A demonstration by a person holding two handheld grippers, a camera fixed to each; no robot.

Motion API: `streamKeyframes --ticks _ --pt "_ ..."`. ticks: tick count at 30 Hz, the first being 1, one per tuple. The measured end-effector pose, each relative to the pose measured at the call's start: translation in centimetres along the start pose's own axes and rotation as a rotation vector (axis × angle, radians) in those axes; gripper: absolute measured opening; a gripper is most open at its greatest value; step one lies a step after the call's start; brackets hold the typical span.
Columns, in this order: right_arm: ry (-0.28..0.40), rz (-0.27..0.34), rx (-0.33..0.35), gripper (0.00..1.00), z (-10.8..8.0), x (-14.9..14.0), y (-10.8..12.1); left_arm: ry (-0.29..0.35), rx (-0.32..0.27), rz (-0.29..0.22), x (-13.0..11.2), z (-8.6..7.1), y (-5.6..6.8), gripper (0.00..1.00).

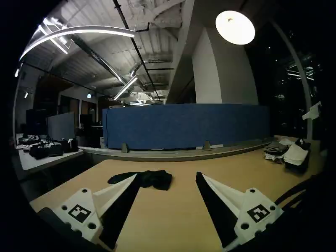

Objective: Fold towel

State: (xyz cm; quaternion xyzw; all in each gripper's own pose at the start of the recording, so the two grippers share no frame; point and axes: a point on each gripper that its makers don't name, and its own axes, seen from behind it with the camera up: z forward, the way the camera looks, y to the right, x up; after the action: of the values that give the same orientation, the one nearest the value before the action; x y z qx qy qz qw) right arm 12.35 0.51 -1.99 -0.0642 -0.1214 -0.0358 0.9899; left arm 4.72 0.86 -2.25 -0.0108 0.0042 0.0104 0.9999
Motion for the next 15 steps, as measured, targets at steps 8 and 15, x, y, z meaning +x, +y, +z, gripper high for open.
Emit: streamKeyframes --ticks 8,15 --pt "-0.003 -0.032 0.016 1.0 1.6 -0.8 -1.9 0.004 0.014 -0.029 -2.5 1.3 -0.8 0.95" --pt "0.01 -0.036 0.018 1.0 2.4 -0.6 -2.6 0.0 0.009 -0.049 -3.8 2.0 -0.7 0.95"
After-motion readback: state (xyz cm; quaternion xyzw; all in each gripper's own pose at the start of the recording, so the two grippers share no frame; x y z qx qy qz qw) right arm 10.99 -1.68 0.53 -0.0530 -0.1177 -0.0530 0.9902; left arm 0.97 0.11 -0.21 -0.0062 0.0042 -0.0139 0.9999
